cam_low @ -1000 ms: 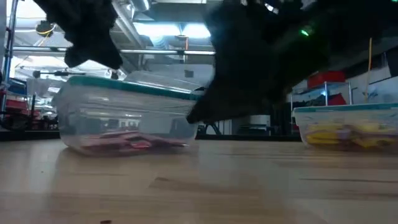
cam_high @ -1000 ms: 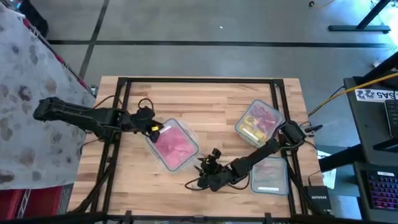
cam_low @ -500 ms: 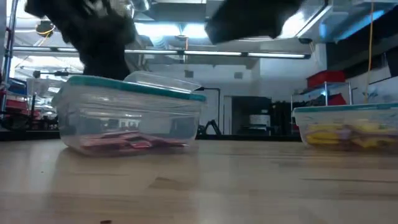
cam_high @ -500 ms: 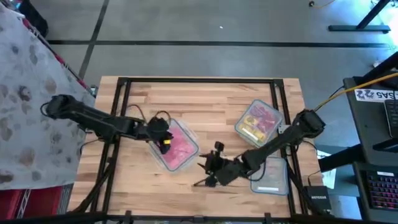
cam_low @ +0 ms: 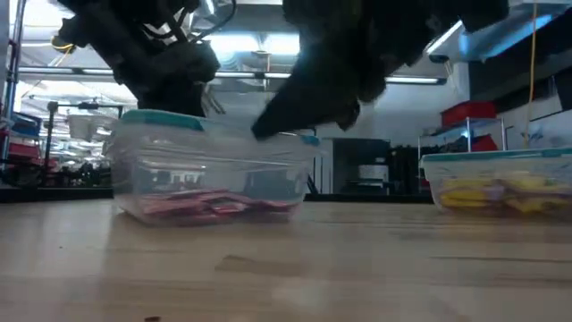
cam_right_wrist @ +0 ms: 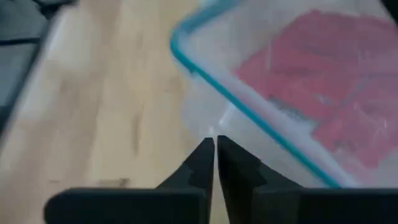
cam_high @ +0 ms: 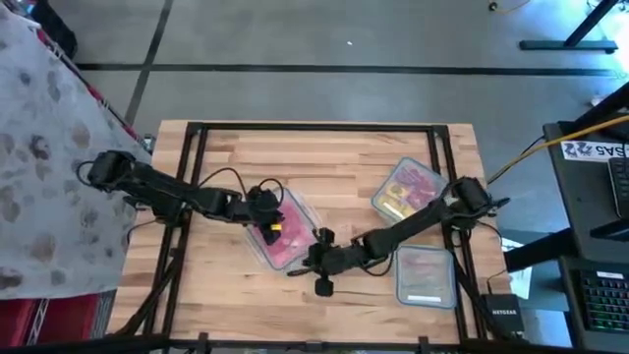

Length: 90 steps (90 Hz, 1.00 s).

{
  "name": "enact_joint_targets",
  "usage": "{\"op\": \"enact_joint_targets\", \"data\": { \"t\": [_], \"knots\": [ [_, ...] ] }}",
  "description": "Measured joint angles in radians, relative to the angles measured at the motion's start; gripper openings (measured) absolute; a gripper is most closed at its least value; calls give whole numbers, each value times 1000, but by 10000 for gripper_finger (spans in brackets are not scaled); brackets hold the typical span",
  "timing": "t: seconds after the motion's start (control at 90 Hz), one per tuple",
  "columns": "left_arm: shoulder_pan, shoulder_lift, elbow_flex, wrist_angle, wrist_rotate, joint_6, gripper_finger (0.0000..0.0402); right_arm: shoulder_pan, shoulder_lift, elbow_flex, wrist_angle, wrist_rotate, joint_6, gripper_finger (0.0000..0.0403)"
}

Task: Sort candy
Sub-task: Close the left transparent bin

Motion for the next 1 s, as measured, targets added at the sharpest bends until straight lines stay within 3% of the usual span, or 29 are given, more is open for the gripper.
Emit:
{"op": "enact_joint_targets", "data": {
  "t": [0.222,0.467,0.633,0.756,0.889,1.0],
  "knots": [
    [2,4,0,4,29,23,55,6,79,0,126,134,65,2],
    [2,55,6,38,53,18,6,10,120,1,198,284,89,0],
    [-3,61,6,66,38,19,1,15,104,0,195,258,51,0],
    [-6,49,6,67,55,33,0,36,50,25,110,184,-18,0],
    [-9,34,6,64,110,70,1,53,-90,52,-56,274,-4,0],
    [-9,33,6,65,112,80,1,29,-144,44,-314,341,123,0]
  ]
}}
